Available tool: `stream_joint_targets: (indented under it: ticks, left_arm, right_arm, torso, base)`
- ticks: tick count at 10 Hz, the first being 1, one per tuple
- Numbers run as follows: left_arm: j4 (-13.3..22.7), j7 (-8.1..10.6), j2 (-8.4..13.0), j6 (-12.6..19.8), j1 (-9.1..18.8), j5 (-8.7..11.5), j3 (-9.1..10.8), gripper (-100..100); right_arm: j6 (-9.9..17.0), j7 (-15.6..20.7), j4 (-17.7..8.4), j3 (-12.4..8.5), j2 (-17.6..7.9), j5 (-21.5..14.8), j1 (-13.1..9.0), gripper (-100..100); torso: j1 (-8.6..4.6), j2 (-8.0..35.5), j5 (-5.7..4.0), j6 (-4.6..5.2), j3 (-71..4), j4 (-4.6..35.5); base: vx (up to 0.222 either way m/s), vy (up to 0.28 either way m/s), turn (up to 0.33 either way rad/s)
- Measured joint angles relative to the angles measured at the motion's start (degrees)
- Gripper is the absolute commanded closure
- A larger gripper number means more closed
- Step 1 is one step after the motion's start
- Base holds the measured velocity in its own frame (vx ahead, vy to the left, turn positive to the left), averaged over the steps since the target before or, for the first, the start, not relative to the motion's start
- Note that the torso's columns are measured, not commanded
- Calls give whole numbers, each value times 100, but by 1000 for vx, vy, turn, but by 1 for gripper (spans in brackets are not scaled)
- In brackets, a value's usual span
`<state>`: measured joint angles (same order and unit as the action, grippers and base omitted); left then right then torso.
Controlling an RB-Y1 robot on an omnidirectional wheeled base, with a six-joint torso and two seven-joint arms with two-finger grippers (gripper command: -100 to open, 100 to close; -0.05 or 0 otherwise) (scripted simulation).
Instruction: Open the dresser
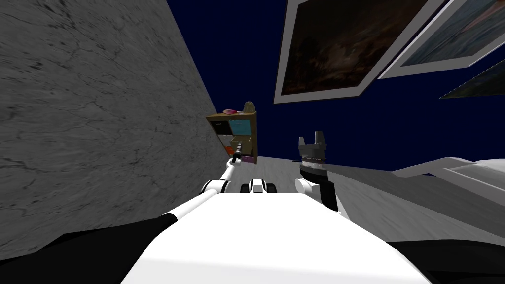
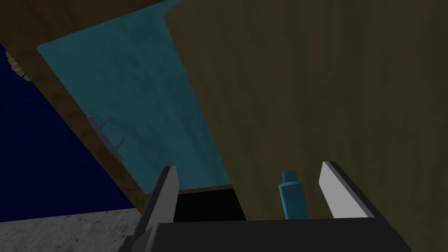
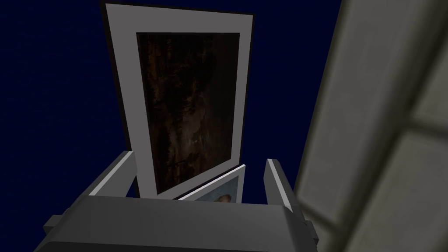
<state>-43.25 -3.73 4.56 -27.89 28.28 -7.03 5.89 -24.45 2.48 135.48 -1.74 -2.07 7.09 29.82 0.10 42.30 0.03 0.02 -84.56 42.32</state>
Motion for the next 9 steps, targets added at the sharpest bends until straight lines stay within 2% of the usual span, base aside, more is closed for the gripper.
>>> stream_joint_targets:
  ticks: [2, 3, 4, 9]
  left_arm:
    - [222, 167, 263, 106, 317, 64, 33, -100]
    - [169, 225, 328, 221, 341, 80, 37, -100]
    - [162, 236, 336, 257, 336, 82, 39, 0]
    - [181, 236, 334, 271, 317, 82, 40, 0]
  right_arm:
    - [0, 0, 0, 0, 0, 0, 0, 0]
    - [0, 0, 0, 0, 0, 0, 0, 0]
    - [0, 0, 0, 0, 0, 0, 1, 0]
    - [0, 0, 0, -1, 0, 0, 1, 0]
  torso:
    - [-13, 8, -5, -3, 5, 4]
    - [-18, 17, -11, -2, 12, 19]
    - [-15, 14, -9, 1, 10, 14]
    - [-12, 2, -4, -2, 2, 0]
  base:
    - [-75, -44, -48]
    - [-26, -14, 0]
    - [0, 0, 0]
    - [0, 0, 0]
